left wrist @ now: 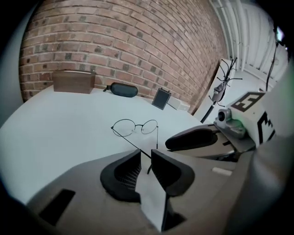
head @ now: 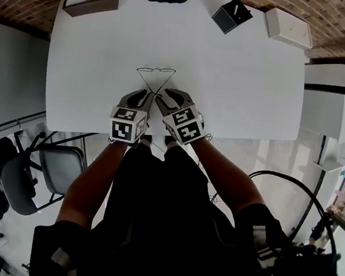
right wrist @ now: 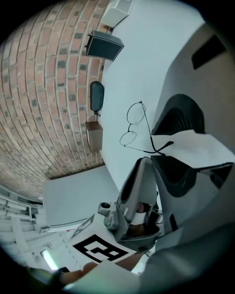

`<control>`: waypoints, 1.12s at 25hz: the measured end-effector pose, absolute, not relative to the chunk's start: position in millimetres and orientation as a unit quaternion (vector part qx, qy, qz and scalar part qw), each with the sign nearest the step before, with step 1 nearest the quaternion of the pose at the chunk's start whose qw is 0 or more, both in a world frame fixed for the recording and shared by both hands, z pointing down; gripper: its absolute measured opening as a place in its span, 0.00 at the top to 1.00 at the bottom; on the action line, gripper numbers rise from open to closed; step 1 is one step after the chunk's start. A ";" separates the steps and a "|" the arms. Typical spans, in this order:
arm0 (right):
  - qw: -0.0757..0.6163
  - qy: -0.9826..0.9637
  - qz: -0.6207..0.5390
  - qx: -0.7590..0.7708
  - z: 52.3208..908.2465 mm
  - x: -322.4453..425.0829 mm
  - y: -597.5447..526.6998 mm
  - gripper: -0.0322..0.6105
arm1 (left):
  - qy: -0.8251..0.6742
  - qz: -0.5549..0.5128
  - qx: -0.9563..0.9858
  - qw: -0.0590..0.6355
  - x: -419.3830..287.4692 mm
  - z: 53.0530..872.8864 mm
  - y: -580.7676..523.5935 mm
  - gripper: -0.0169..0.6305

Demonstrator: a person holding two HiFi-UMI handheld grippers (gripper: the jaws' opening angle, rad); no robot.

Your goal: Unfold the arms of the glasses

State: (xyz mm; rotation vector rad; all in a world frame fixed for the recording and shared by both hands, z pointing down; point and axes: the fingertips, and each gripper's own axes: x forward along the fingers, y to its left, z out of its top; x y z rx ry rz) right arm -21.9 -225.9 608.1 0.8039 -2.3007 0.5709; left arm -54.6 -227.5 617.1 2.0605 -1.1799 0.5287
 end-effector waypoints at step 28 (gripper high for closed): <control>0.283 -0.801 0.332 0.409 624.0 -0.3 -268.6 0.76 | -0.484 0.250 0.771 0.329 -81.4 626.6 -263.9 0.86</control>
